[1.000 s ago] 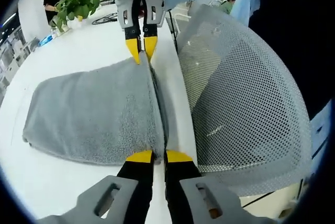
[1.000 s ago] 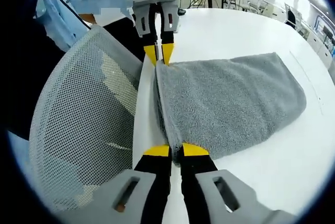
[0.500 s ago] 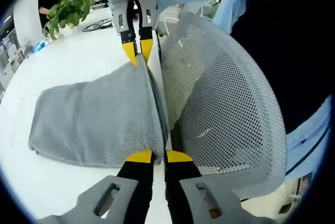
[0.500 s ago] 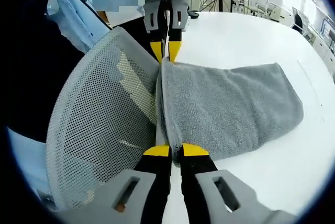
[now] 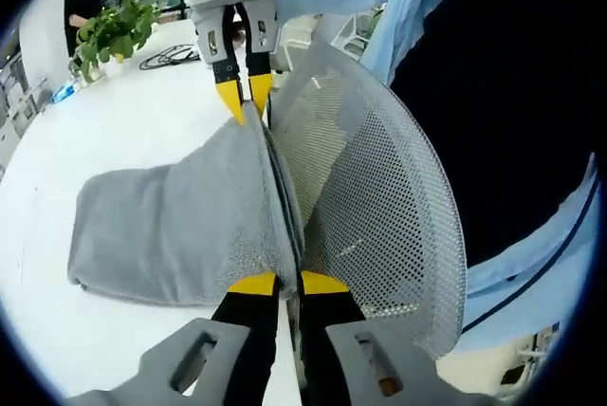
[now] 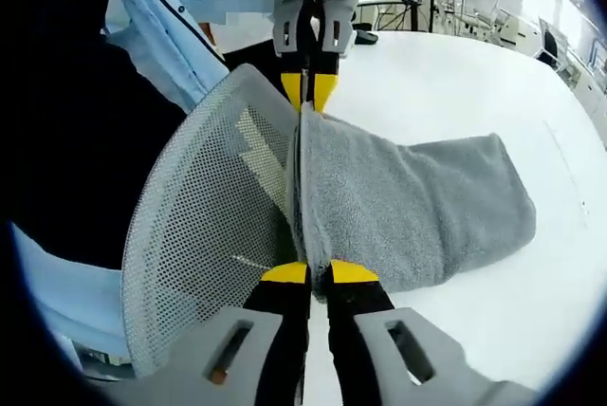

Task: Fold the towel on the table until its edges align and the towel forms a compact rectangular stack.

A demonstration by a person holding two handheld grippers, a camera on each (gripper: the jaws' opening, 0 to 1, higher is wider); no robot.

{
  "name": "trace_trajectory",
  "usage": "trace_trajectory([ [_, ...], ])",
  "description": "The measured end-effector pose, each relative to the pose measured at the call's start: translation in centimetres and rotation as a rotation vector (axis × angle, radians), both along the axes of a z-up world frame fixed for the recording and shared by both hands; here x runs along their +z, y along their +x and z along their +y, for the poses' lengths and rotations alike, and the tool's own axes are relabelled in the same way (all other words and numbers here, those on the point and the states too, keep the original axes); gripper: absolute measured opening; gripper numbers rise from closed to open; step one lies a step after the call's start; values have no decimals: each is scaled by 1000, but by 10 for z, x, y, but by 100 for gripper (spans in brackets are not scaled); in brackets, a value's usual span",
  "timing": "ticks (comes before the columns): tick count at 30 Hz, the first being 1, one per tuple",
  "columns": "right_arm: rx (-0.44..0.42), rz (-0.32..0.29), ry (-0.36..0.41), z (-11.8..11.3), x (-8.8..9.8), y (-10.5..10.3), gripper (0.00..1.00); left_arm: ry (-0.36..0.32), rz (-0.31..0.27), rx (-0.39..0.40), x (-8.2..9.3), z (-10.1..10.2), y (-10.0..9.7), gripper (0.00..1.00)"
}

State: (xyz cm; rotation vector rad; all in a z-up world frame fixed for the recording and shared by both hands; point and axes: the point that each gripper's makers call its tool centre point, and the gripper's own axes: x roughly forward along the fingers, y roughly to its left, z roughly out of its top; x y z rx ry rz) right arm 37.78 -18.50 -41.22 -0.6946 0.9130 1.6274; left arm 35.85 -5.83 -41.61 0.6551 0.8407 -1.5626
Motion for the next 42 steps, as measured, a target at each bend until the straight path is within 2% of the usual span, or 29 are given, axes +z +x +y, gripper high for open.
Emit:
trace_trajectory([
  [2,-2,0,2,1,3,2,4,3,4,-1,7,-3,-3,6],
  [6,-6,-12,6,2,10,9,4,2,-4,11,15,-3,4,6],
  [10,-24,-31,17,2,20,22,4,-8,-18,31,21,3,22,6],
  [13,-39,-49,26,2,28,34,4,-27,-41,66,34,5,39,6],
  [24,-96,-99,57,6,56,76,4,-52,-61,135,62,7,79,6],
  [30,-140,-101,62,7,59,102,4,-76,-33,191,65,7,102,7],
  [36,-188,-100,46,7,53,128,4,-95,-26,244,63,11,132,7],
  [42,-245,-143,28,9,47,155,4,-102,-32,302,54,15,165,7],
])
